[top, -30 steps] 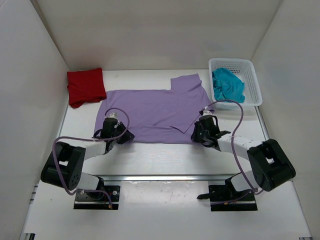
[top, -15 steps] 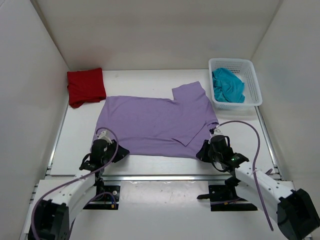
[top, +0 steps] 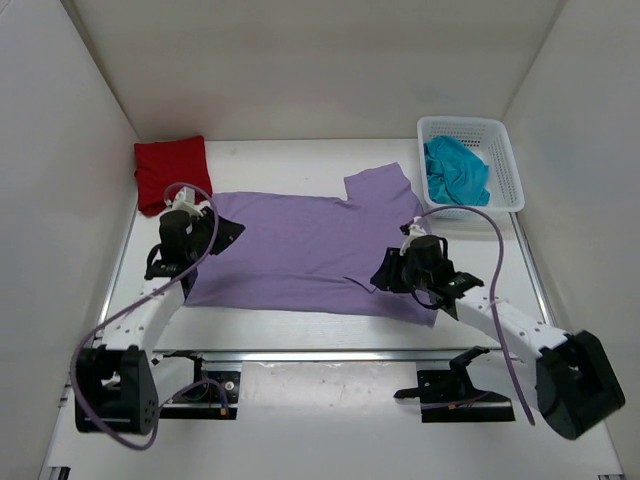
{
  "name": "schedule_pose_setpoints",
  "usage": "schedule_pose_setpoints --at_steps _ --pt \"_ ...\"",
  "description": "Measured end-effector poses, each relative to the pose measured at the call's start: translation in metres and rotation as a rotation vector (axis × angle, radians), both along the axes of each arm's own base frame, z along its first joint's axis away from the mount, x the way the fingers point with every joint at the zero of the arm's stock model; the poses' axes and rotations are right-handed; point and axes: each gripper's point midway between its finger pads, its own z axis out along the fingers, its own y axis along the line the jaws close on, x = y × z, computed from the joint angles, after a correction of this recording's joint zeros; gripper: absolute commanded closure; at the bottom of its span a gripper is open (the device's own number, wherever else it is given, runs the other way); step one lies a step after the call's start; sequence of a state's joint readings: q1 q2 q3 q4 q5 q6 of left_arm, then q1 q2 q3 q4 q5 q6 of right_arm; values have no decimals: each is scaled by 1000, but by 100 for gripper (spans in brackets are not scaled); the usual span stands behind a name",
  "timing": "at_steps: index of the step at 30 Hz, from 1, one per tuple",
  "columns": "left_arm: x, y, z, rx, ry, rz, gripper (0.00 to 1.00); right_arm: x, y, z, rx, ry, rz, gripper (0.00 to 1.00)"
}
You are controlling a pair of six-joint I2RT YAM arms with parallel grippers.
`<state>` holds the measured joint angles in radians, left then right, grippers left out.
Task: Fold and stack the t-shirts
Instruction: Fold the flattened tshirt in 1/3 of the way
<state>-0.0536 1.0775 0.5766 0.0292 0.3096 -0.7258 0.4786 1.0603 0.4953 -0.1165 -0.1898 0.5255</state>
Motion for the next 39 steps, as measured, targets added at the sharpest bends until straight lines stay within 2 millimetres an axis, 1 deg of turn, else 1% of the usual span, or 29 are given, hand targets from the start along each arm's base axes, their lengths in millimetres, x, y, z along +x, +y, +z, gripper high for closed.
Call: schedule_pose_setpoints --at_steps 1,2,4,7,9,12,14,16,19,20,21,23,26,27,29,32,33,34,37,38,39 --pt "9 4 1 -6 -8 14 66 1 3 -7 -6 18 10 69" --pt "14 6 -3 -14 -2 26 66 1 5 -16 -15 40 16 69" --pt "19 8 -19 -31 38 37 66 1 6 -29 -29 73 20 69" --pt "15 7 -46 -37 105 40 66 2 8 -35 -34 82 24 68" --pt "8 0 -56 -28 127 24 65 3 9 -36 -24 67 24 68" --pt "-2 -14 -61 -15 121 -14 65 2 10 -42 -20 79 26 69" --pt "-7 -19 -62 -10 116 -33 66 1 11 -48 -26 96 30 69" --pt "-9 -19 -64 -7 108 -30 65 0 12 -53 -30 116 30 69" --pt "-13 -14 -67 -2 97 -12 65 1 13 -53 -20 115 24 69" --pt "-15 -12 -68 -2 96 -7 66 2 14 -52 -17 111 23 70" --pt "-16 -11 -70 -2 96 -4 66 2 14 -52 -17 110 23 78" --pt "-19 -11 -73 -3 99 -3 66 3 14 -55 -19 115 24 89" --pt "-21 -11 -77 -5 103 -3 66 7 16 -59 -29 134 25 97" --pt "-22 -11 -77 -6 102 -3 66 10 18 -58 -31 134 26 100" --pt "-21 -11 -77 -9 100 -1 67 21 23 -56 -37 132 27 100" --pt "-20 -11 -75 -11 93 -1 66 46 33 -48 -55 105 30 100" --pt "-21 -12 -75 -11 91 -2 66 57 38 -42 -64 90 30 100" --pt "-21 -12 -74 -10 88 -2 66 68 43 -37 -70 70 33 98" --pt "-21 -15 -71 -9 80 -9 67 96 56 -20 -89 6 34 83" --pt "-22 -16 -71 -8 76 -13 67 104 61 -14 -91 -14 35 81" --pt "-23 -18 -70 -4 72 -17 66 111 64 -10 -90 -27 34 81"
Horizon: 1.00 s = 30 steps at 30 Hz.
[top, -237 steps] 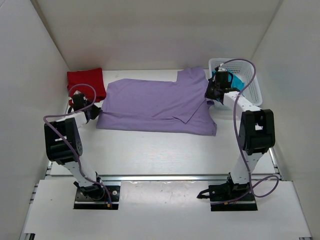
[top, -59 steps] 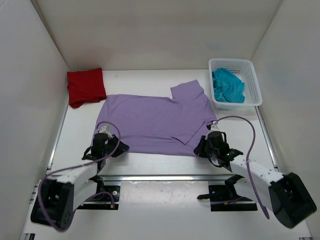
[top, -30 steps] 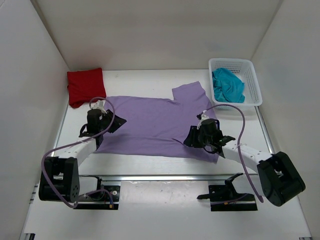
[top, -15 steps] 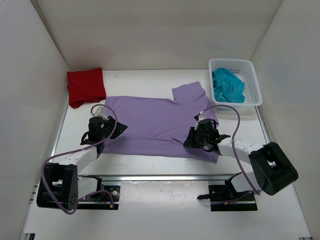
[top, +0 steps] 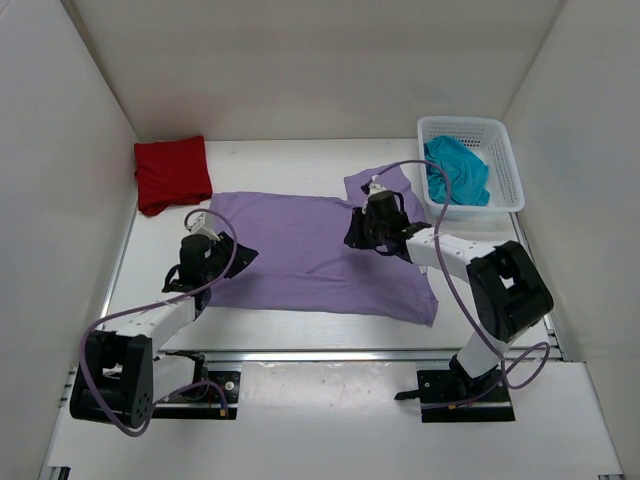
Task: Fold and stack the t-shirts
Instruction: Fold the flattened tshirt in 1/3 of the way
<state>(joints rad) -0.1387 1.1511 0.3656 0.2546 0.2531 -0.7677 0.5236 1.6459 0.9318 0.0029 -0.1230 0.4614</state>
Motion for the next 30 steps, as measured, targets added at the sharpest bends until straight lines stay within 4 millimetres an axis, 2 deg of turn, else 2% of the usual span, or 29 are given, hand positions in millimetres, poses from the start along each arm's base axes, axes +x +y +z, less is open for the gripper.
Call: schedule_pose_setpoints --at_steps 3,5,6,9,11,14,18,19,22,27,30 --pt "-6 -15 2 25 -16 -37 66 14 12 10 8 -35 19 80" --pt "-16 -35 -1 59 -18 -98 66 10 13 11 -1 -43 26 79" --pt "-22 -45 -3 78 -16 -134 67 5 14 11 -4 -46 32 82" --pt "-36 -78 -10 127 -1 -253 68 -30 12 8 -8 -47 71 92" --pt "-41 -89 -18 156 17 -301 69 -57 10 3 -5 -35 105 94" --pt "-48 -88 -38 195 67 -324 68 -90 7 -16 -17 9 150 96" --pt "-57 -71 -64 195 149 -305 69 -123 -9 -53 -60 107 165 100" --pt "-61 -68 -69 181 168 -296 68 -124 -9 -53 -49 105 165 99" --pt "-70 -72 -69 149 152 -309 68 -131 -9 -53 -42 100 174 100" --pt "-111 -80 -68 95 142 -360 68 -164 -8 -53 -35 118 239 99" --pt "-125 -69 -66 66 149 -340 65 -179 -12 -51 -31 146 259 85"
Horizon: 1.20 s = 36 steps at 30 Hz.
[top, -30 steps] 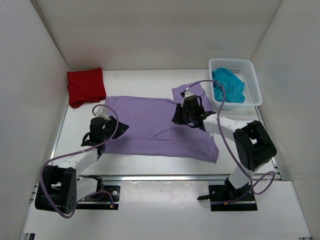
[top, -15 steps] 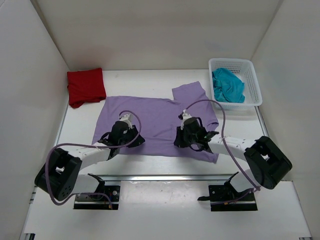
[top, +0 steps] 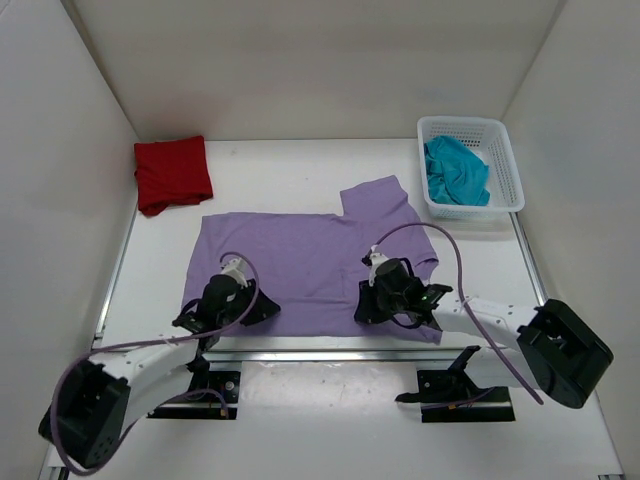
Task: Fold and stack the t-shirts
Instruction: Fold the flattened tshirt in 1/3 of the way, then grap the side of the flattened tshirt furthest away from the robot with both arms
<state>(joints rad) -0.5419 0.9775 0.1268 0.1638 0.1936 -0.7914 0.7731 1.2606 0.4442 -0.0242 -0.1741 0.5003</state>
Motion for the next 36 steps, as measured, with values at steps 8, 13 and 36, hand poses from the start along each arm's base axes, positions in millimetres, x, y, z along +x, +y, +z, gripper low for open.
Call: schedule_pose_setpoints --at_steps 8,13,36 --pt "124 63 110 -1 -175 292 71 38 -11 48 74 -73 -53 92" --pt "228 121 146 26 -252 485 69 58 -4 72 126 -150 -57 97" --pt "303 210 9 320 73 594 53 24 -13 44 184 -91 -41 95"
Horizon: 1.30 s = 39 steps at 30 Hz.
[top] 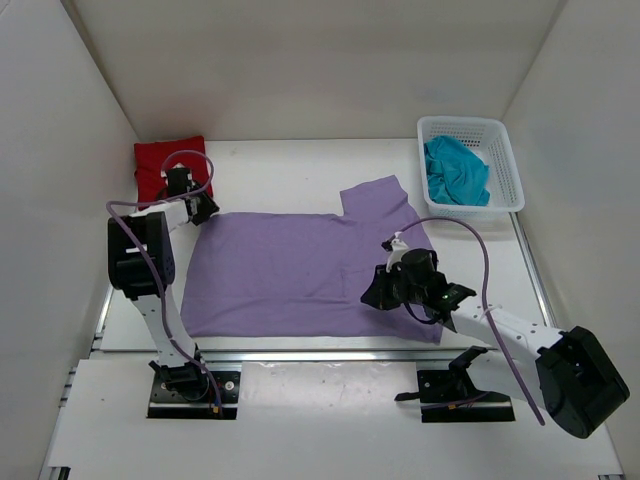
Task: Fold and stack the t-shirts
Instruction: Grap the side of the flattened tshirt furthest away from the robot with both arms
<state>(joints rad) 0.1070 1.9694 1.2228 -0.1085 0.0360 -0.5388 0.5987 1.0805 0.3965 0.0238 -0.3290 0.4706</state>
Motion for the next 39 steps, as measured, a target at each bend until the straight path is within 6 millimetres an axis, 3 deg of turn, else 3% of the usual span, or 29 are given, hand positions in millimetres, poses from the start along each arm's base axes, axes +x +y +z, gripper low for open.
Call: schedule_pose_setpoints --at_steps 8,11,13,17,21,22,25,28,31,34,36,39 --pt "-15 9 -2 58 53 -21 44 8 6 10 24 -26 6 95" --pt "-19 11 -2 99 73 -37 51 8 7 11 29 -29 13 95" --pt "-23 6 -5 114 94 -61 62 9 8 12 33 -33 15 95" --pt "-26 -1 -7 117 106 -89 95 10 7 12 35 -33 10 95" --pt "-30 -2 -2 108 83 -76 100 12 7 14 41 -40 6 95" --pt "-33 -1 3 115 73 -69 97 12 7 14 41 -41 6 95" --pt "-40 5 41 179 -31 -24 73 12 10 13 43 -42 12 96" --pt "-45 6 95 218 -200 20 30 13 11 11 43 -34 14 95" --pt "-42 21 129 208 -315 86 8 12 12 9 41 -30 17 95" --pt "-37 41 116 194 -296 140 5 14 12 11 42 -32 15 95" --pt "-38 49 89 190 -230 150 1 19 14 18 50 -46 11 95" --pt "-40 44 47 187 -122 125 1 28 18 30 68 -73 4 95"
